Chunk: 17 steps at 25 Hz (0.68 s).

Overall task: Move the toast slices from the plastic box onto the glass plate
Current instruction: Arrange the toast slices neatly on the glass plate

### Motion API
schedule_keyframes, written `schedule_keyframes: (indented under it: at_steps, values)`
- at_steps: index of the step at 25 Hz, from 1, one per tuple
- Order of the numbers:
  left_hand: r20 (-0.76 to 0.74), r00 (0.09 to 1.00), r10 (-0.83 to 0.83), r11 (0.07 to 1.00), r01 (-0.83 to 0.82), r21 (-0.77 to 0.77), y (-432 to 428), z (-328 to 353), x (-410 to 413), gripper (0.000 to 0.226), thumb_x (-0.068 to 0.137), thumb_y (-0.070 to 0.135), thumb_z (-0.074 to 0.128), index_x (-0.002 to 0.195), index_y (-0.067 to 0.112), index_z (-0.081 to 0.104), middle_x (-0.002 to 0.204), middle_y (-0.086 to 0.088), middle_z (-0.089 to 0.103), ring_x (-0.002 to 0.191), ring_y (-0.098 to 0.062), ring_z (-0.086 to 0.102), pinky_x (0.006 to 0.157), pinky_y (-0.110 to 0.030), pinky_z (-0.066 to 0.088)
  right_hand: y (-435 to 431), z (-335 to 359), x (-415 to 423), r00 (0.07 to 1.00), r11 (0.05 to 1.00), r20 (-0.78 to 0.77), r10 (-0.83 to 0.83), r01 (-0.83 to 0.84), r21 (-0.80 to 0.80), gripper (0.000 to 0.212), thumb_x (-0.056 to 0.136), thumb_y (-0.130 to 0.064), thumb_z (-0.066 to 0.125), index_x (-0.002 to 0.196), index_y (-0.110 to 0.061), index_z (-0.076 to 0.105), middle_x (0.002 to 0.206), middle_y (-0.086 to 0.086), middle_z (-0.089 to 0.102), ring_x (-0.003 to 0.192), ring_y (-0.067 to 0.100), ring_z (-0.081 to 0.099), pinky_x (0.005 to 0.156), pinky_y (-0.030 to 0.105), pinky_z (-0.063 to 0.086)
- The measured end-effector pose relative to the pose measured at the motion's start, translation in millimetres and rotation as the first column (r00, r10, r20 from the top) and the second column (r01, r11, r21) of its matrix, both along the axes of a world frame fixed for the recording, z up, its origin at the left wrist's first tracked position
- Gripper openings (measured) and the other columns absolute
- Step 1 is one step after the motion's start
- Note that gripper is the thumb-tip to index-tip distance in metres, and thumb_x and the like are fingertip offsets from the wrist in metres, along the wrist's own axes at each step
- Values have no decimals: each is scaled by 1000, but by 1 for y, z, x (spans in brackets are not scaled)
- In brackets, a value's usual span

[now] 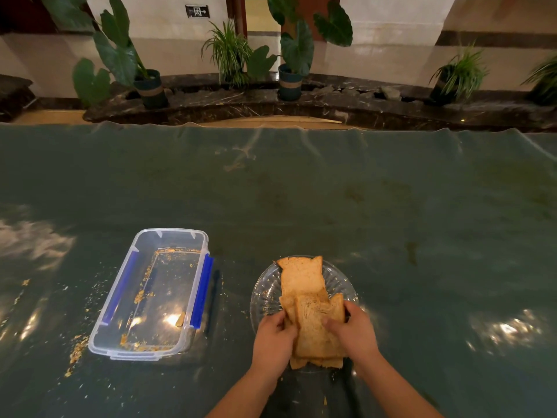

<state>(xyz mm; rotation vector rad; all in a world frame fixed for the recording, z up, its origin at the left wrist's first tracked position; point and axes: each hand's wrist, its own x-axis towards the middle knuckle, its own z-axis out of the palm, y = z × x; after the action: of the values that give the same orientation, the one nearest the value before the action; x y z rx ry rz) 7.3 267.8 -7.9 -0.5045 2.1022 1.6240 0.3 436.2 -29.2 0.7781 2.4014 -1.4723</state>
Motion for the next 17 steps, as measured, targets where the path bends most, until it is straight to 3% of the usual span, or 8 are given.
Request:
schedule_keyframes:
  at_steps: [3, 7, 9, 12, 15, 17]
  values:
    - [-17, 999, -45, 994, 43, -99, -1, -4, -1, 12, 81, 12, 57, 73, 12, 66, 90, -18, 63, 88, -33, 62, 79, -48, 52, -3, 1, 3, 1000, 997, 5, 20, -21, 75, 26, 77, -21, 78, 88, -31, 57, 80, -13, 67, 73, 2, 62, 55, 22, 43]
    - [15, 998, -58, 986, 60, -155, 3, -4, -4, 19, 78, 11, 56, 61, 19, 54, 82, -13, 47, 89, -49, 54, 88, -55, 49, -6, 6, 2, 999, 996, -30, 10, -8, 85, 24, 76, -21, 79, 86, -31, 59, 81, -12, 68, 74, 7, 64, 59, 26, 47]
    - [0, 1000, -25, 990, 25, -139, 2, -6, -2, 10, 80, 14, 58, 79, 13, 67, 89, -16, 56, 98, -43, 59, 90, -55, 49, -5, 8, 4, 997, 999, -73, -10, 13, 49, 25, 76, -19, 79, 89, -31, 61, 82, -13, 69, 76, 5, 64, 61, 24, 47]
    - [13, 998, 55, 995, -54, -83, -1, -11, 4, 24, 83, 20, 64, 105, 20, 73, 110, -7, 67, 100, -21, 65, 94, -47, 54, -2, 8, 13, 989, 999, -144, -37, 34, -22, 29, 74, -17, 81, 94, -32, 65, 86, -13, 71, 81, 2, 66, 64, 22, 48]
    - [-25, 999, 34, 990, -38, -138, -1, -11, 7, 13, 87, 28, 67, 96, 37, 69, 100, 0, 69, 85, -12, 66, 78, -34, 58, 2, 4, 20, 983, 990, -153, -101, 85, -108, 30, 76, -10, 79, 99, -27, 67, 91, -9, 73, 86, 8, 68, 67, 23, 51]
    - [-55, 998, -34, 979, 23, -204, -2, -13, 8, 14, 88, 30, 66, 100, 36, 70, 96, -3, 68, 79, -12, 63, 70, -28, 53, 4, 3, 22, 978, 966, -133, -160, 128, -225, 32, 77, -3, 77, 101, -22, 67, 95, -3, 75, 89, 15, 71, 72, 31, 57]
